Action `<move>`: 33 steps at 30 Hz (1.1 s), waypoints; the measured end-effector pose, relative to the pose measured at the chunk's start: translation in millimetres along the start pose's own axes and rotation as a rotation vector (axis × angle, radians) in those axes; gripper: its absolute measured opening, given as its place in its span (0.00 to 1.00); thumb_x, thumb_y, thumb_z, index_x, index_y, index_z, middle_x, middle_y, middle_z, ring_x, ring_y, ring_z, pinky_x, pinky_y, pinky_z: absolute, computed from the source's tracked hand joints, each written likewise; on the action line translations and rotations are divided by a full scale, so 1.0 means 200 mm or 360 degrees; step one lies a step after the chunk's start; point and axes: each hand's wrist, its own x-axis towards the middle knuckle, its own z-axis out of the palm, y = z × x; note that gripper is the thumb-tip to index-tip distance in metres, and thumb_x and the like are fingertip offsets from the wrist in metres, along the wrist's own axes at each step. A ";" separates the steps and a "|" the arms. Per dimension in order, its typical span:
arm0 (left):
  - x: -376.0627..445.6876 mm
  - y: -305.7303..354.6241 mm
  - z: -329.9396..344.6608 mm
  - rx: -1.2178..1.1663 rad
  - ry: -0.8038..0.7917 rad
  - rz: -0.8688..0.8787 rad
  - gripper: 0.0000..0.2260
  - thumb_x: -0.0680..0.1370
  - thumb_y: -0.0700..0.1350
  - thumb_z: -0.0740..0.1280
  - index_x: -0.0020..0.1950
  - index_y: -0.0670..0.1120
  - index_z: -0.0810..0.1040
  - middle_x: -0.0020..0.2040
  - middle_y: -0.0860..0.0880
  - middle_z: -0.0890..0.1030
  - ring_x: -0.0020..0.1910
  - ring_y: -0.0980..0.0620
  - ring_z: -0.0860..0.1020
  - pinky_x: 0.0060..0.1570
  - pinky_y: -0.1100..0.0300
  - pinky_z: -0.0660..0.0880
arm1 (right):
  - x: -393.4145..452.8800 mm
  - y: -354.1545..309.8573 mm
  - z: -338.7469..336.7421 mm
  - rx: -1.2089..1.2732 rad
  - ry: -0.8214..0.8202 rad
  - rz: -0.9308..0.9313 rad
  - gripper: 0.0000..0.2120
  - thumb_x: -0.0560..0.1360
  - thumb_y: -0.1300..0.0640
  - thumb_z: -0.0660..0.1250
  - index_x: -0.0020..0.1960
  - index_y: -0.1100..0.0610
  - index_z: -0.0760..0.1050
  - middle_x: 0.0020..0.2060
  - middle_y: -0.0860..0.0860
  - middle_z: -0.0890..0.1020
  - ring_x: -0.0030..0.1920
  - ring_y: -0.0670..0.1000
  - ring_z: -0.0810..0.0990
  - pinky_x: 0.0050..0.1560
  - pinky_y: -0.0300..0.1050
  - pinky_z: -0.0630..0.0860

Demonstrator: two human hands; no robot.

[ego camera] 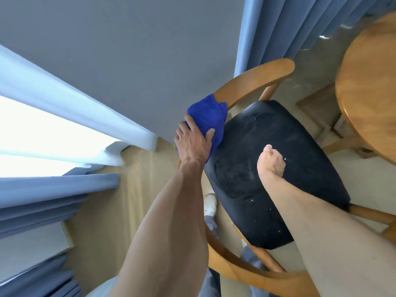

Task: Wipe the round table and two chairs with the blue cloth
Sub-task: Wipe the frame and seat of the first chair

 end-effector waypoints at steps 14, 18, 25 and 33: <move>0.45 0.60 0.07 0.0439 0.0099 0.0611 0.40 0.76 0.69 0.54 0.78 0.42 0.54 0.68 0.39 0.68 0.65 0.39 0.68 0.65 0.44 0.64 | 0.28 -0.14 -0.07 0.0310 0.0204 0.0212 0.25 0.84 0.48 0.47 0.59 0.62 0.78 0.59 0.58 0.80 0.61 0.60 0.75 0.59 0.53 0.68; 0.55 0.92 0.13 0.0443 0.0108 0.0804 0.39 0.77 0.69 0.54 0.79 0.46 0.52 0.70 0.40 0.67 0.68 0.40 0.66 0.68 0.43 0.62 | 0.45 -0.07 -0.18 0.0268 0.0261 0.0198 0.25 0.84 0.48 0.47 0.58 0.63 0.78 0.58 0.60 0.80 0.60 0.62 0.76 0.55 0.51 0.68; 0.63 1.36 0.20 0.0359 -0.0002 0.0890 0.34 0.74 0.68 0.57 0.76 0.51 0.60 0.65 0.44 0.72 0.63 0.41 0.69 0.63 0.45 0.64 | 0.70 0.02 -0.34 0.0311 0.0286 0.0322 0.23 0.83 0.48 0.50 0.57 0.62 0.77 0.54 0.60 0.81 0.55 0.63 0.78 0.48 0.47 0.67; 0.76 1.45 0.17 0.0184 -0.0154 0.0817 0.22 0.72 0.67 0.58 0.55 0.54 0.77 0.43 0.53 0.74 0.45 0.48 0.72 0.42 0.53 0.63 | 0.77 0.04 -0.39 0.0282 0.0267 0.0343 0.23 0.83 0.47 0.51 0.58 0.62 0.78 0.55 0.62 0.81 0.55 0.64 0.78 0.48 0.47 0.66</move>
